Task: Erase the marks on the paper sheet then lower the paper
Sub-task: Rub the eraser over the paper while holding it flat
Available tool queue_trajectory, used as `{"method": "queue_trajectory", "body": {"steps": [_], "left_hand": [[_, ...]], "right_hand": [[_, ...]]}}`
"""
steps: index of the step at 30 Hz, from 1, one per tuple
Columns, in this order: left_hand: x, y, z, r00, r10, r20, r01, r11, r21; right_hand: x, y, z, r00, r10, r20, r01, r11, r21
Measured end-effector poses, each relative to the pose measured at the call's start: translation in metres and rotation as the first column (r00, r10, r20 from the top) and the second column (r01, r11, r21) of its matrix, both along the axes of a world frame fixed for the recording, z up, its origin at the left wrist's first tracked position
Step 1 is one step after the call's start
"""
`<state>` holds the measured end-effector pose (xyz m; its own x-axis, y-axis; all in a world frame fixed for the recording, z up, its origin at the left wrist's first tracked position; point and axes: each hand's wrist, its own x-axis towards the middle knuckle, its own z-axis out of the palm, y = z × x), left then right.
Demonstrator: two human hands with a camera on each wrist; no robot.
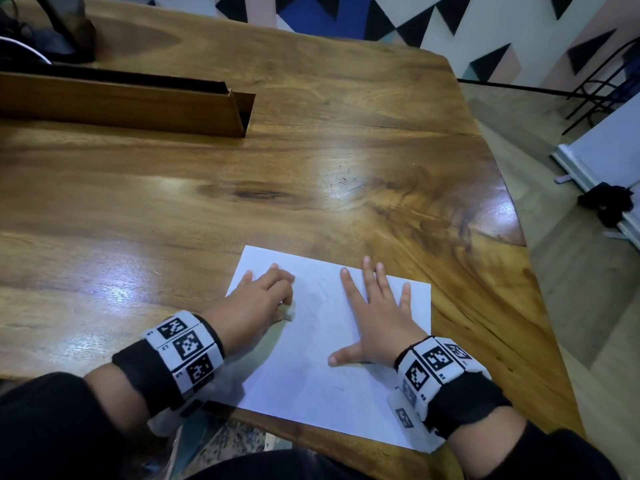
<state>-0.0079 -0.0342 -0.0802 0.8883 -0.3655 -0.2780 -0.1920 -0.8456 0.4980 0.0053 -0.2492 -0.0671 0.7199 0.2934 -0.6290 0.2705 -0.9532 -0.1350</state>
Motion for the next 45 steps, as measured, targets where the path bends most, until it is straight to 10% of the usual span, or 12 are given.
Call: {"method": "queue_trajectory", "body": {"steps": [9, 15, 21, 37, 45], "left_hand": [[0.029, -0.024, 0.024, 0.983, 0.056, 0.172, -0.059, 0.998, 0.012], [0.066, -0.049, 0.024, 0.982, 0.142, 0.124, -0.143, 0.990, -0.001], [0.055, -0.035, 0.032, 0.992, -0.074, -0.098, 0.079, 0.996, 0.050], [0.067, -0.045, 0.027, 0.995, 0.062, 0.073, -0.068, 0.994, 0.084], [0.039, -0.030, 0.024, 0.994, -0.102, -0.026, 0.104, 0.989, 0.108]], "right_hand": [[0.001, 0.012, -0.001, 1.000, 0.006, -0.030, -0.007, 1.000, -0.001], [0.001, 0.014, 0.002, 0.999, 0.005, -0.039, -0.005, 1.000, -0.010], [0.002, 0.015, 0.003, 0.999, 0.017, -0.040, -0.017, 1.000, -0.023], [0.001, 0.016, 0.005, 0.999, 0.025, -0.041, -0.027, 0.999, -0.046], [0.001, 0.015, 0.004, 0.999, 0.000, -0.034, 0.000, 1.000, -0.018]]}}
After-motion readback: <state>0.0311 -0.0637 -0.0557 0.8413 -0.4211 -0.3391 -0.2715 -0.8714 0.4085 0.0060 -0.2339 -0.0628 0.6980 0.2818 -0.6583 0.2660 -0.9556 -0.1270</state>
